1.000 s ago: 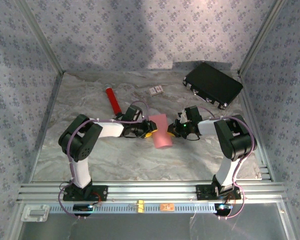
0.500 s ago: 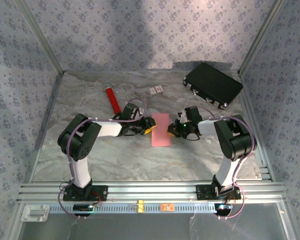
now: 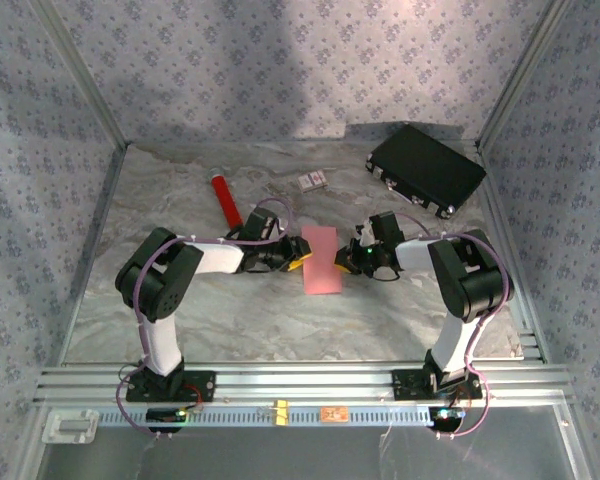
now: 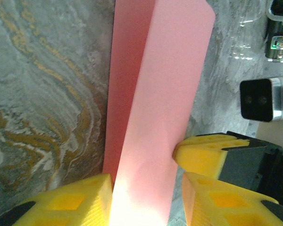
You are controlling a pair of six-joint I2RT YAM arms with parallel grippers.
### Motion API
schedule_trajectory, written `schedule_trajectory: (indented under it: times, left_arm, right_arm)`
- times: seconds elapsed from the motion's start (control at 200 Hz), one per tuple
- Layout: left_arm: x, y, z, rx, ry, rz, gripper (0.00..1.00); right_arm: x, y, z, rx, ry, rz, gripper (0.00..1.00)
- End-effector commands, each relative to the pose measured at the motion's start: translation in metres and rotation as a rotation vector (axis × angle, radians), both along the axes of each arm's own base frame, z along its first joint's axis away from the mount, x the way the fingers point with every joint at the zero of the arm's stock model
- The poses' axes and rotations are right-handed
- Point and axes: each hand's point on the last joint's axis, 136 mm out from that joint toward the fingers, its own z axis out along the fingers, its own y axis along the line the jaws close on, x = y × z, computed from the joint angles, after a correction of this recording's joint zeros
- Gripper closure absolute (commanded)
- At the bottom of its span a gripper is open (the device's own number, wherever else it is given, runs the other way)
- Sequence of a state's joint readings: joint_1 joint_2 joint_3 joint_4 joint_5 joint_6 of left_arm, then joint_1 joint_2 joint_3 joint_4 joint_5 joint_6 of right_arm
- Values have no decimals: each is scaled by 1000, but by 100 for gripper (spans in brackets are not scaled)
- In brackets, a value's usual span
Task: Fold a paper plane with a square sheet of paper (pick it up from the middle)
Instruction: Third fold the triangle at the center of the table.
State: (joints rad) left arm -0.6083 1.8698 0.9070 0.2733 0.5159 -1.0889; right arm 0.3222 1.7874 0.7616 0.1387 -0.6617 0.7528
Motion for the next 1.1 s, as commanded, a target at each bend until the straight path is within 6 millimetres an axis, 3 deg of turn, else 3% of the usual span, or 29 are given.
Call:
schedule_trajectory:
  times: [0.0, 0.495, 1.094]
  left_arm:
    - [-1, -2, -6, 35, 4, -35, 59]
    - [-3, -5, -8, 19, 19, -50, 78]
    - [-5, 2, -10, 54, 15, -47, 87]
  right_arm:
    - [-21, -17, -26, -88, 120, -41, 90]
    - [-21, -17, -26, -87, 119, -36, 89]
    - [-20, -17, -22, -92, 107, -27, 89]
